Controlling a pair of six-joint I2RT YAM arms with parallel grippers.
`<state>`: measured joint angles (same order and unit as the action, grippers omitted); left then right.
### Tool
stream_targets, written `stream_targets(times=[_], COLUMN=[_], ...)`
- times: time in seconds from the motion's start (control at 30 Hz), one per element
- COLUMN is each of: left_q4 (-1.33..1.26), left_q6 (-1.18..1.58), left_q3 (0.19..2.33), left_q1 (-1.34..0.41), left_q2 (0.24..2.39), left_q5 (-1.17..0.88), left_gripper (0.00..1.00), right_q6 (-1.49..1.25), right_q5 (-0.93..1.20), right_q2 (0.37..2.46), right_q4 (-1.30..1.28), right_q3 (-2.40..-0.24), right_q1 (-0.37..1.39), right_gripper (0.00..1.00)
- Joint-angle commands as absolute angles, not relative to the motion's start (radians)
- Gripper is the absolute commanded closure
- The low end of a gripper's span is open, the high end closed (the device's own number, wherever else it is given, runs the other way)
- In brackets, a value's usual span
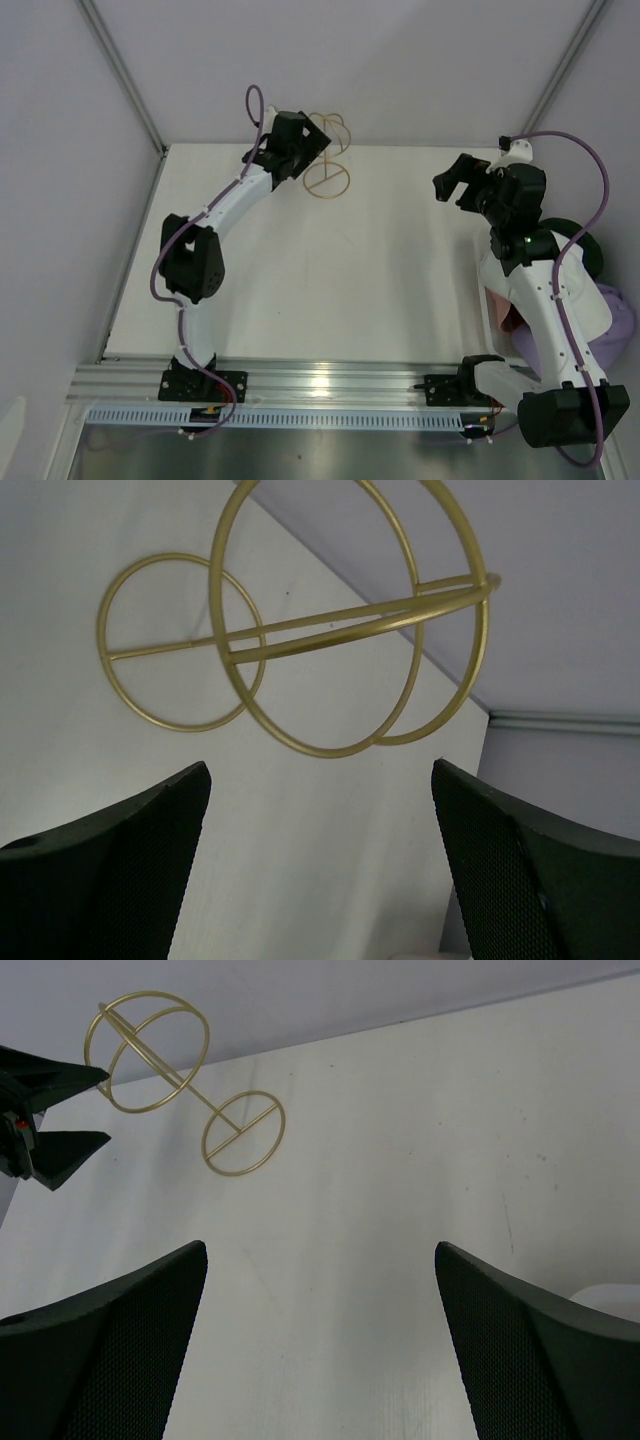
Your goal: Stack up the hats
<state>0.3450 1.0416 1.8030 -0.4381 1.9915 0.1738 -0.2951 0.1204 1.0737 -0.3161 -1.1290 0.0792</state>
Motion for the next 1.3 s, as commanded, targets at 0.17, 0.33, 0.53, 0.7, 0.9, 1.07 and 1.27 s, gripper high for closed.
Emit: stream_targets(times=[0.17,0.33,0.53,0.7,0.9,1.07,1.27], left_q4=[0.436,0.488,0.450,0.535,0.569,0.584,0.590], left_q6=[1.210,1.259,1.278,1.278,1.351,1.344,1.301], left_q3=[2.055,2.109,2.057,2.203,2.181,2.161,2.091], left_q1=[-0.476,-0.479,-0.476,-0.472,-0.466,-0.468,-0.468], left_q2=[2.152,2.230,2.233,2.325,2.339,2.298,2.208], left_q5=[0.368,0.383,0.393,0.397,0.384,0.396,0.410], left_gripper=[0.09,0.11,0.11,0.24,0.60,0.92,0.99], right_q6=[-0.255,-0.249,-0.244,-0.249,-0.252,-0.250,-0.271], right_q5=[0.068,0.051,0.052,0.052,0.046,0.038,0.040], right_q2=[1.083,1.088,1.103,1.121,1.127,1.127,1.132], right_q4=[-0.321,-0.318,-0.318,-0.316,-0.314,-0.318,-0.318], right_q3=[-1.210,-1.206,-1.203,-1.207,-1.204,-1.193,-1.184], right_q1=[0.081,0.083,0.081,0.081,0.083,0.081,0.081], right_gripper=[0.00,0.00,0.00,0.00,0.00,0.00,0.00])
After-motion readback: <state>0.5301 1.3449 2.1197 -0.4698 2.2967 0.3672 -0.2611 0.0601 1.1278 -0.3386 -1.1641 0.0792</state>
